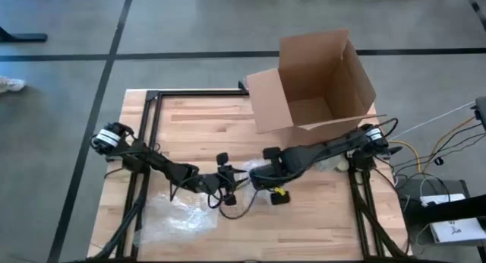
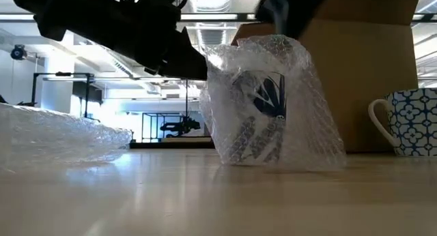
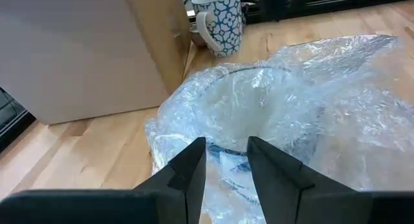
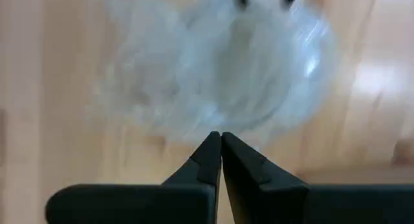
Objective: Wrap mug
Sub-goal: Wrap the blue mug with the right bubble wrap
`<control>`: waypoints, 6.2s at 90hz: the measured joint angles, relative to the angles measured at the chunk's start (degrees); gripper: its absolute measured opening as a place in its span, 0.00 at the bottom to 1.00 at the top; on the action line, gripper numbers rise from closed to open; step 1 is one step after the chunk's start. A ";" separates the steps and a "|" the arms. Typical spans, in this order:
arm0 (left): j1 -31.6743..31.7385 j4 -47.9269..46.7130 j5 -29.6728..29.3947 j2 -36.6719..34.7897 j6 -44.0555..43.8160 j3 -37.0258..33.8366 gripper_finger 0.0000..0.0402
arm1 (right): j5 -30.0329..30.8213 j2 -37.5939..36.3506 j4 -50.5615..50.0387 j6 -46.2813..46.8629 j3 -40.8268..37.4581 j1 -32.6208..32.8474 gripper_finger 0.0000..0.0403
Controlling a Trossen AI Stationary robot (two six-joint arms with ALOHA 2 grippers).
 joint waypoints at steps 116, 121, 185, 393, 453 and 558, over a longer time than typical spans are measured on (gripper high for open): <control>0.02 -0.40 0.45 -0.06 0.40 -0.02 0.26 | 7.02 -0.17 21.72 -2.63 -11.36 -1.79 0.00; 0.02 0.12 0.47 -0.19 1.18 -0.02 0.26 | 5.76 -0.17 22.88 -2.66 -12.04 -2.36 0.00; 7.21 -8.54 8.93 -1.26 4.24 3.80 0.25 | 3.13 -0.03 29.70 5.48 -10.31 -4.40 0.00; 1.71 -6.52 7.52 -2.52 -2.97 3.89 0.20 | 3.24 7.26 29.11 -6.67 -8.15 -8.47 0.00; 3.91 -7.90 6.23 -1.13 -3.99 4.00 0.19 | 4.01 4.91 12.54 -8.10 4.96 -8.22 0.00; 3.50 -30.24 2.91 -14.74 -7.43 3.34 0.19 | -0.31 4.71 26.38 -10.93 -11.16 -9.93 0.00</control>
